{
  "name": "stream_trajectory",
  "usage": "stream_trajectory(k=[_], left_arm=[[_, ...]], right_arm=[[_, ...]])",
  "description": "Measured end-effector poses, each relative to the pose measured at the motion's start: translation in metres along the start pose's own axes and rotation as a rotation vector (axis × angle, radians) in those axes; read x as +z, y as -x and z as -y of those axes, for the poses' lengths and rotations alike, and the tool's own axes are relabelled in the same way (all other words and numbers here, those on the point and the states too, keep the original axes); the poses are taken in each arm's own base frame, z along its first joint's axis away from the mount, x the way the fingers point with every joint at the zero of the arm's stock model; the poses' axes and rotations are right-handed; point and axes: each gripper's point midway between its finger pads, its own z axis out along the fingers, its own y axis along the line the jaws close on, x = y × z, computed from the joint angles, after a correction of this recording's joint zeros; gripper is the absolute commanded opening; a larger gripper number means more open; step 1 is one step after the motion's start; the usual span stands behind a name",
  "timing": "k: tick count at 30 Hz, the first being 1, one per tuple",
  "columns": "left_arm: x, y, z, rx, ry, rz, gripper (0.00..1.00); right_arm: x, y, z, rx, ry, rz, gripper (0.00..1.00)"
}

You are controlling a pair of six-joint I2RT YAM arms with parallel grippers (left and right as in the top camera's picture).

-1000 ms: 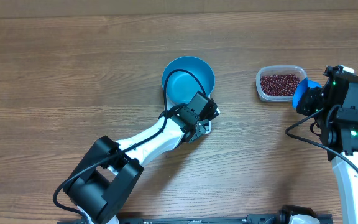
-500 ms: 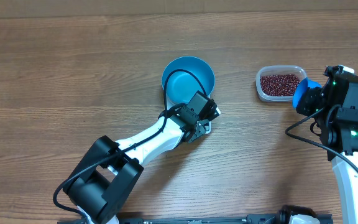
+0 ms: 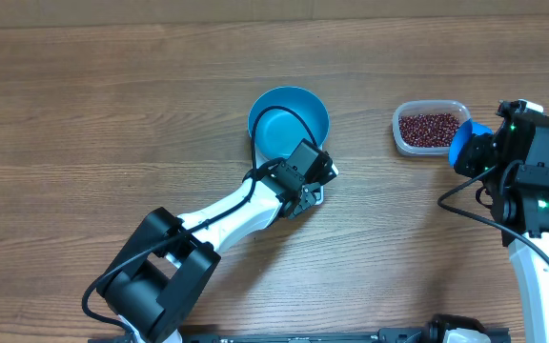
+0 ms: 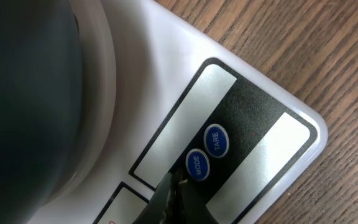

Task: Scoop item into bowl and weigh 150g on scale

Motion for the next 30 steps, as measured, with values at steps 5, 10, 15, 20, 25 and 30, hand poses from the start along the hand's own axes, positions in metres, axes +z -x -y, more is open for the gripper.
stream_trajectory(k=[5, 10, 15, 20, 25, 30], left_arm=[[0.0, 0.0, 0.0, 0.0, 0.0, 0.0, 0.04], [0.0, 0.0, 0.0, 0.0, 0.0, -0.001, 0.04], [-0.001, -0.001, 0.0, 0.002, -0.003, -0.009, 0.04], [-0.005, -0.004, 0.007, 0.016, -0.017, -0.025, 0.04], [-0.027, 0.007, 0.014, 0.033, -0.024, 0.019, 0.04], [-0.071, 0.024, 0.005, -0.002, -0.002, 0.114, 0.28]], right_arm=[[0.0, 0.0, 0.0, 0.0, 0.0, 0.0, 0.04], [0.0, 0.0, 0.0, 0.0, 0.0, -0.001, 0.04], [0.0, 0.0, 0.0, 0.0, 0.0, 0.0, 0.04], [0.0, 0.0, 0.0, 0.0, 0.0, 0.0, 0.04], [0.0, 0.0, 0.0, 0.0, 0.0, 0.0, 0.04], [0.0, 0.0, 0.0, 0.0, 0.0, 0.0, 0.04]])
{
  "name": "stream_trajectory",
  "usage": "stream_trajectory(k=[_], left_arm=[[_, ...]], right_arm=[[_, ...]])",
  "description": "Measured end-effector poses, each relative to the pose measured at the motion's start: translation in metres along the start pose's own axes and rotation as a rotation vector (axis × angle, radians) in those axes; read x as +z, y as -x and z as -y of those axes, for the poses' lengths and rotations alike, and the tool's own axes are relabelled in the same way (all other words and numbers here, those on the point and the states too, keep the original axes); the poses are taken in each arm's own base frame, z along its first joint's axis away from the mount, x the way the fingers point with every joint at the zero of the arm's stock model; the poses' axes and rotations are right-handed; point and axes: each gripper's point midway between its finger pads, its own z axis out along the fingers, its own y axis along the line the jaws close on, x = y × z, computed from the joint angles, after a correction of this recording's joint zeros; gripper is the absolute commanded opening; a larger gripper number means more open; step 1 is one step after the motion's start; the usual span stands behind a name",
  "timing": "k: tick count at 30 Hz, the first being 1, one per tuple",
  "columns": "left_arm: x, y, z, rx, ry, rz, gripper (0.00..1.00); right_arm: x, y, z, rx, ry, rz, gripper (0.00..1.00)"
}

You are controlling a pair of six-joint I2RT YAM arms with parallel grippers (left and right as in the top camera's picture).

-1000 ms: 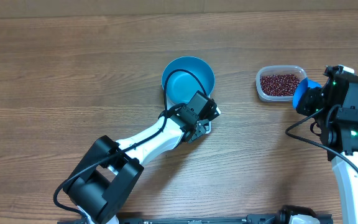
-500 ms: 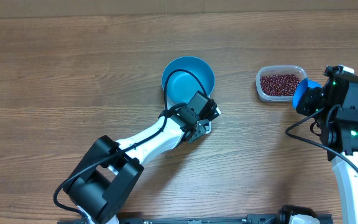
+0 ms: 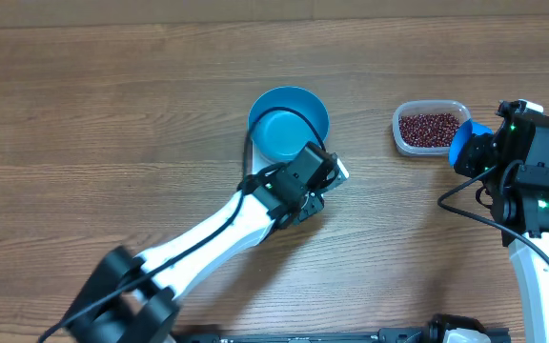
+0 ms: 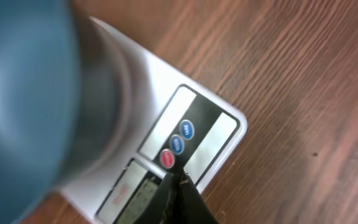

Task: Scoop item into bowl and weigh 150g on scale
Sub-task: 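Raise the left gripper back from the scale toward the left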

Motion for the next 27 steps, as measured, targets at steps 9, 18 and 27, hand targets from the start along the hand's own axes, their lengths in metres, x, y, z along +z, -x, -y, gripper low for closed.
stream_trajectory(k=[9, 18, 27], left_arm=[[-0.045, 0.008, -0.009, -0.041, 0.019, 0.067, 1.0], [-0.076, 0.0, -0.038, -0.2, 0.049, 0.103, 1.0], [-0.109, -0.007, -0.063, -0.359, -0.049, 0.201, 1.0]], right_arm=[[0.0, 0.0, 0.0, -0.001, 0.0, 0.001, 0.04], [0.0, 0.0, 0.0, -0.001, 0.0, 0.0, 0.04], [0.0, 0.0, 0.0, 0.0, 0.0, 0.0, 0.04]])
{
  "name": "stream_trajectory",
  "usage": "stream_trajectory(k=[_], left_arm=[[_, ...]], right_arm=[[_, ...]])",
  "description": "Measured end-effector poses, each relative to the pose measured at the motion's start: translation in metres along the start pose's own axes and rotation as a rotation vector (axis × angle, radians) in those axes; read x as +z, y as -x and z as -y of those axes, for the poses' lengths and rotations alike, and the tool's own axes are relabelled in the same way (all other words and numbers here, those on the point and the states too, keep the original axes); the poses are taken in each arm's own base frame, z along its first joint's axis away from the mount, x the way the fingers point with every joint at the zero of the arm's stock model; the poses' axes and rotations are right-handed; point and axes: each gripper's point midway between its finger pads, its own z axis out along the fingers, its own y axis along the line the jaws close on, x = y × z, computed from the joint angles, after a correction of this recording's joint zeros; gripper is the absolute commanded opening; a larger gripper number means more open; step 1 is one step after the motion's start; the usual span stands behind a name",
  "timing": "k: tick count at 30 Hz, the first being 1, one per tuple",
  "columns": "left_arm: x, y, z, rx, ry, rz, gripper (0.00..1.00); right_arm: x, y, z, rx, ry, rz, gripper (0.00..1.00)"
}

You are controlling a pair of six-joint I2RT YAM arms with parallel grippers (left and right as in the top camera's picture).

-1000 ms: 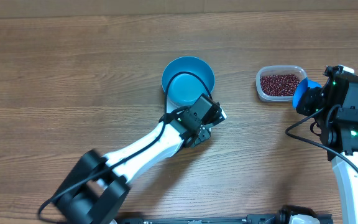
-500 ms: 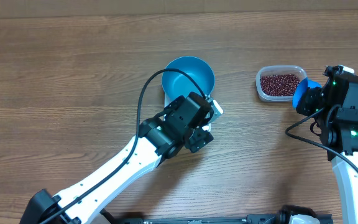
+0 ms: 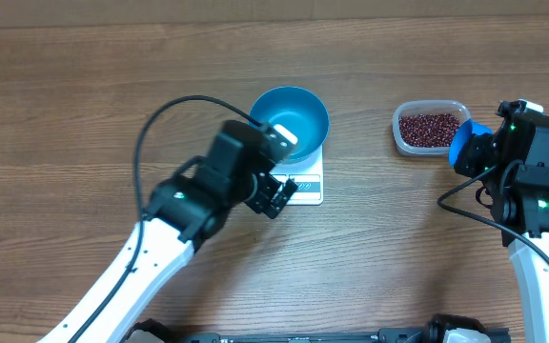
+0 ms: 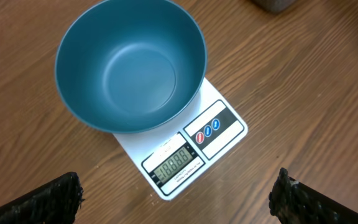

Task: Scoop item into bowl and weigh 150g on scale

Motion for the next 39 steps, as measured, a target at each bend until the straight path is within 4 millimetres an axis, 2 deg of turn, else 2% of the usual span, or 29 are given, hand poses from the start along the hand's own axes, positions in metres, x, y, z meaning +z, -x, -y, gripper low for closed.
stream_trajectory(k=[7, 15, 19, 23, 30, 39], left_arm=[[-0.016, -0.011, 0.001, -0.034, -0.043, -0.023, 0.99], [-0.057, 0.0, -0.011, -0.023, 0.059, 0.083, 1.0], [-0.069, 0.004, -0.019, -0.023, 0.112, 0.117, 0.99], [-0.064, 0.001, -0.024, -0.024, 0.144, 0.123, 1.0], [-0.038, -0.024, -0.025, -0.051, 0.15, 0.087, 1.0], [-0.034, -0.02, -0.013, -0.063, 0.073, 0.111, 1.0]], right_arm=[[0.0, 0.0, 0.0, 0.0, 0.0, 0.0, 0.04], [0.0, 0.0, 0.0, 0.0, 0.0, 0.001, 0.04], [0.0, 0.001, 0.0, 0.0, 0.001, 0.002, 0.04], [0.0, 0.001, 0.0, 0.0, 0.001, 0.003, 0.04], [0.0, 0.001, 0.0, 0.0, 0.001, 0.003, 0.04], [0.0, 0.001, 0.0, 0.001, 0.001, 0.003, 0.04]])
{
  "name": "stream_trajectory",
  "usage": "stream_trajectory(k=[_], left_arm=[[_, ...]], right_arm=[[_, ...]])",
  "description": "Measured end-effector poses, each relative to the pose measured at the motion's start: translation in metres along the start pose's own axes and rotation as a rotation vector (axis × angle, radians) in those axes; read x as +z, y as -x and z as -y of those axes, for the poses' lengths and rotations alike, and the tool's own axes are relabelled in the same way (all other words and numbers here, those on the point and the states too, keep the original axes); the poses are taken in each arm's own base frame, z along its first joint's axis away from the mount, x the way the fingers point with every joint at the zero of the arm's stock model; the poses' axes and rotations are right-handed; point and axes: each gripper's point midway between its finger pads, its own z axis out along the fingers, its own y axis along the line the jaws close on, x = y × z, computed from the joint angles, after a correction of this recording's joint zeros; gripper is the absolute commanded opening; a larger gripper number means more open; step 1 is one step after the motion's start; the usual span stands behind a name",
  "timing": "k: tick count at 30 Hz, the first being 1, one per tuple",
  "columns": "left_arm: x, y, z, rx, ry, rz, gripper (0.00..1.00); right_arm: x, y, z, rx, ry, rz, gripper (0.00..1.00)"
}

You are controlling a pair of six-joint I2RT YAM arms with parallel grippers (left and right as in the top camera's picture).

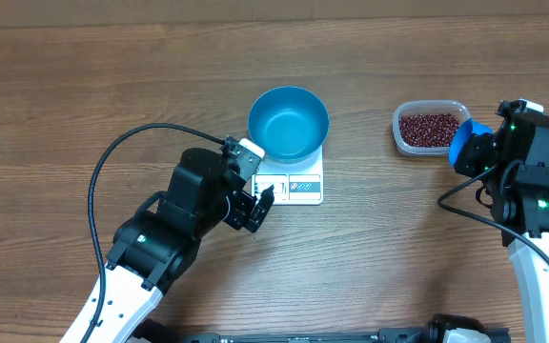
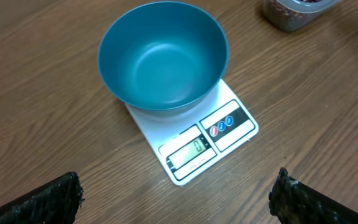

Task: Scoop item into bowl and weigh 150g on scale

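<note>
An empty blue bowl (image 1: 289,123) (image 2: 163,55) stands on the white scale (image 1: 305,188) (image 2: 229,140). The scale's display (image 2: 191,149) reads 0. My left gripper (image 1: 255,208) (image 2: 176,199) hangs open above the table just near-left of the scale, holding nothing. At the right, a clear container of red beans (image 1: 430,127) (image 2: 294,11) sits on the table. My right gripper (image 1: 479,151) is beside its near-right corner, shut on a blue scoop (image 1: 467,143).
Wooden table (image 1: 84,114) all around. The left arm's black cable (image 1: 122,167) loops over the table left of the scale. The scale's three buttons (image 2: 221,126) face the near-right side.
My left gripper has drawn back a little farther from the scale toward the near left, still open. The display showed all segments and now reads 0. The right arm has not moved.
My left gripper was shut with its tip at the scale's MODE and TARE buttons. Then it was shut beside the red button. Then it stood open, pulled back above the scale with the display lit. Now the display reads 0.
</note>
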Motion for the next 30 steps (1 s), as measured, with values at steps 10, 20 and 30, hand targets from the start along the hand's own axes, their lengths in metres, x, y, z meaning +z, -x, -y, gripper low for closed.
stream_trajectory(k=[10, 20, 30], left_arm=[[0.002, 0.001, 0.001, 0.0, -0.008, 0.002, 0.99], [0.011, 0.002, -0.004, 0.0, 0.019, -0.006, 0.99], [0.012, 0.001, -0.005, 0.0, 0.022, -0.008, 0.99]], right_arm=[[0.0, 0.0, 0.0, 0.0, 0.0, 0.0, 0.04], [0.0, 0.0, 0.0, -0.001, 0.0, 0.0, 0.04], [0.0, -0.002, 0.0, -0.001, -0.001, -0.007, 0.04]])
